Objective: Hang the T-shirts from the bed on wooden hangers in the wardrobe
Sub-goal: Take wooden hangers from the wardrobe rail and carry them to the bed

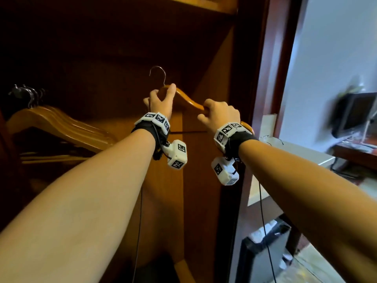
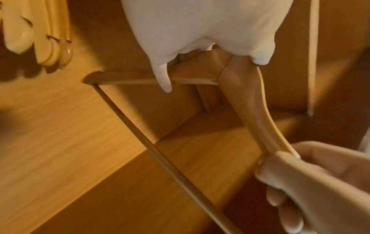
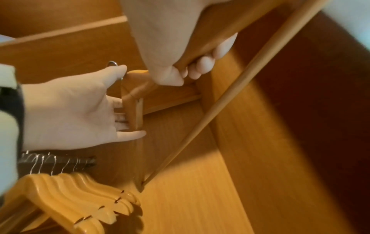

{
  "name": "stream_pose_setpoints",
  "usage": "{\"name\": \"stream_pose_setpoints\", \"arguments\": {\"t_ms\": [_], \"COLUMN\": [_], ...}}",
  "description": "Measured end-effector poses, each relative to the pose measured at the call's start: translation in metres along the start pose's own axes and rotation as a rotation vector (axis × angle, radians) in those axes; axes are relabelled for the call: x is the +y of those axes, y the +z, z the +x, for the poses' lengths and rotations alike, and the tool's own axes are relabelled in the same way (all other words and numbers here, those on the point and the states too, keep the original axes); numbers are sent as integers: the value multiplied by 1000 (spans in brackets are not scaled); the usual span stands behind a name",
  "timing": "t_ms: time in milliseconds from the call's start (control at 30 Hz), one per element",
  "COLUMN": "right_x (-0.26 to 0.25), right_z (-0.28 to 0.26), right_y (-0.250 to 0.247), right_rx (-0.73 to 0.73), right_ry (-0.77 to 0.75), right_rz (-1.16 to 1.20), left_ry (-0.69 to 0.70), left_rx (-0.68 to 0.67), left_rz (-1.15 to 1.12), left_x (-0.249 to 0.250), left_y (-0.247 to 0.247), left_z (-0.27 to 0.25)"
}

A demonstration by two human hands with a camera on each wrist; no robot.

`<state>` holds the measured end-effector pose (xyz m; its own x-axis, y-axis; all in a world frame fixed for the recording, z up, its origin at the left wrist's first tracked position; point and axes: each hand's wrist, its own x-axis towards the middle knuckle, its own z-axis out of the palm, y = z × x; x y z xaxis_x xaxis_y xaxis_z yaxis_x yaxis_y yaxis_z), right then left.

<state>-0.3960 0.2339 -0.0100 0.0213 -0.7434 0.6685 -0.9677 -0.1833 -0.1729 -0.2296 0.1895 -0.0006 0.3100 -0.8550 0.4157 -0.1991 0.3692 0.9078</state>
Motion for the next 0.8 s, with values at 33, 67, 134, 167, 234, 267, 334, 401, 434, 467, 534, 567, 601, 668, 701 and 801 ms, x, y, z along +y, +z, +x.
{"name": "stream_pose_setpoints", "arguments": {"t_ms": [33, 67, 134, 167, 234, 267, 334, 401, 434, 467, 534, 567, 601, 668, 701, 801], "right_x": [10, 19, 40, 50, 72, 82, 106, 130, 144, 156, 173, 182, 192, 215, 228, 267], "right_z": [-7, -13, -27, -33, -48, -57, -73, -89, -98, -106, -120, -126, -131, -139, -143, -153], "right_y": [-5, -10, -20, -23, -33, -36, -43, -48, -50, -53, -61, -64, -66, -70, -71, -75], "right_rx": [-3, -11, -35, -54, -92, -106, -139, -163, -166, -163, -158, -163, -171, -187, -193, -188], "right_ry": [4, 10, 28, 41, 71, 84, 106, 111, 112, 111, 116, 126, 139, 186, 218, 326], "right_rz": [6, 12, 19, 22, 25, 18, -10, -35, -42, -41, -32, -23, -13, 9, 21, 82], "left_ry": [6, 10, 2, -1, -16, -31, -57, -77, -78, -76, -64, -56, -50, -41, -41, -58], "left_rx": [-18, -38, -62, -63, -53, -44, -28, -36, -46, -56, -91, -110, -132, -182, -210, -339], "left_rz": [-6, -17, -26, -25, -40, -54, -78, -107, -114, -114, -109, -100, -93, -99, -106, -175], "left_x": [1, 2, 5, 6, 7, 5, 6, 6, 3, 2, 1, 1, 0, 1, 3, 3], "left_y": [7, 14, 30, 38, 58, 69, 94, 119, 134, 147, 167, 178, 190, 214, 226, 271], "left_z": [-9, -19, -41, -52, -74, -86, -113, -141, -154, -166, -186, -195, -203, -218, -225, -245]}}
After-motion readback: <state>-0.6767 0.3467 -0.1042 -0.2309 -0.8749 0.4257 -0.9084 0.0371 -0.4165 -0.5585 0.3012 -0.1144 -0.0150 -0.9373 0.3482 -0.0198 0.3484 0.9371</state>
